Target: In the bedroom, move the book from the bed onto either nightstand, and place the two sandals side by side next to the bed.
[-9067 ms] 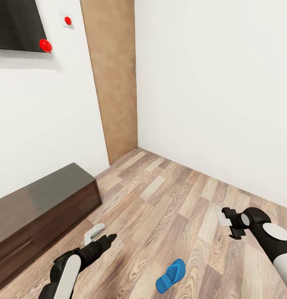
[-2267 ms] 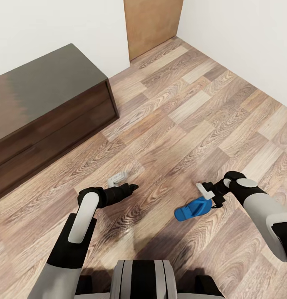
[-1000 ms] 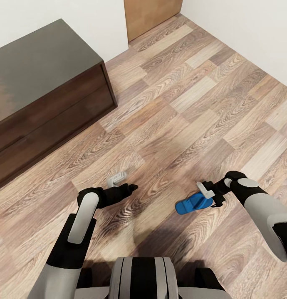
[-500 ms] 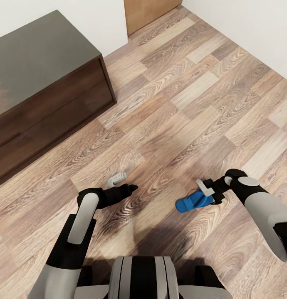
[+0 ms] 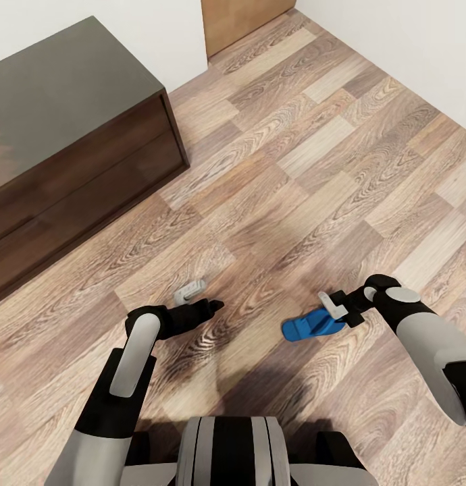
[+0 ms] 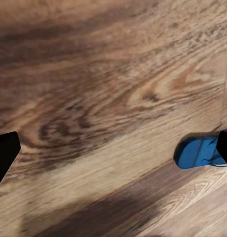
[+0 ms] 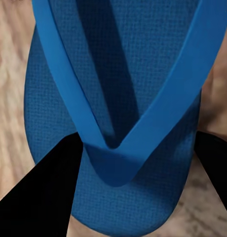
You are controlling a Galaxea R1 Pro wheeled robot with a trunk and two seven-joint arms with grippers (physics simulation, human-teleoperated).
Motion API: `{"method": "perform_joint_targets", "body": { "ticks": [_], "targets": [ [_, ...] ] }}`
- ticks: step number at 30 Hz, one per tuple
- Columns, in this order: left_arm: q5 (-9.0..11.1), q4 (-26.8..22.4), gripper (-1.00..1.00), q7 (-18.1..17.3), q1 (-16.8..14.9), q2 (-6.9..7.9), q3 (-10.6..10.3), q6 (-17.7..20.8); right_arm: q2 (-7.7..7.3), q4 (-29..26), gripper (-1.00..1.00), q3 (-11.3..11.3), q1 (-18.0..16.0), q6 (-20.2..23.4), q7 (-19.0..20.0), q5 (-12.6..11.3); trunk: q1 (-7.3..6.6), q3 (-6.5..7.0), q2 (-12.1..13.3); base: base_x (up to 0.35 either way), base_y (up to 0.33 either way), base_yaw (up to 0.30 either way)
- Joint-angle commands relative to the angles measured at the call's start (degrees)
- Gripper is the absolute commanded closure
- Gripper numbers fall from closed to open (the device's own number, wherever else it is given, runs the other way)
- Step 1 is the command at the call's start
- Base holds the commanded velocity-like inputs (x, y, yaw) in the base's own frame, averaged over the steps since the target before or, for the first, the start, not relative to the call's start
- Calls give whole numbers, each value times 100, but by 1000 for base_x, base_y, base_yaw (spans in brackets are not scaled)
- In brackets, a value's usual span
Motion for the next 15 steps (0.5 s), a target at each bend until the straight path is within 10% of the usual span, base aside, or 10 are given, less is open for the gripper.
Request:
{"method": "perform_joint_targets", "body": {
  "ticks": [1, 15],
  "targets": [
    [56, -5, -100, 58, -3, -2, -1, 8, -1, 190, 100, 34, 4, -38, 8, 3, 1, -4, -1, 0, 0, 0],
    [53, -11, -100, 46, 6, 2, -1, 5, -1, 190, 100, 32, 4, -38, 8, 5, 1, -4, -1, 0, 0, 0]
  ]
}}
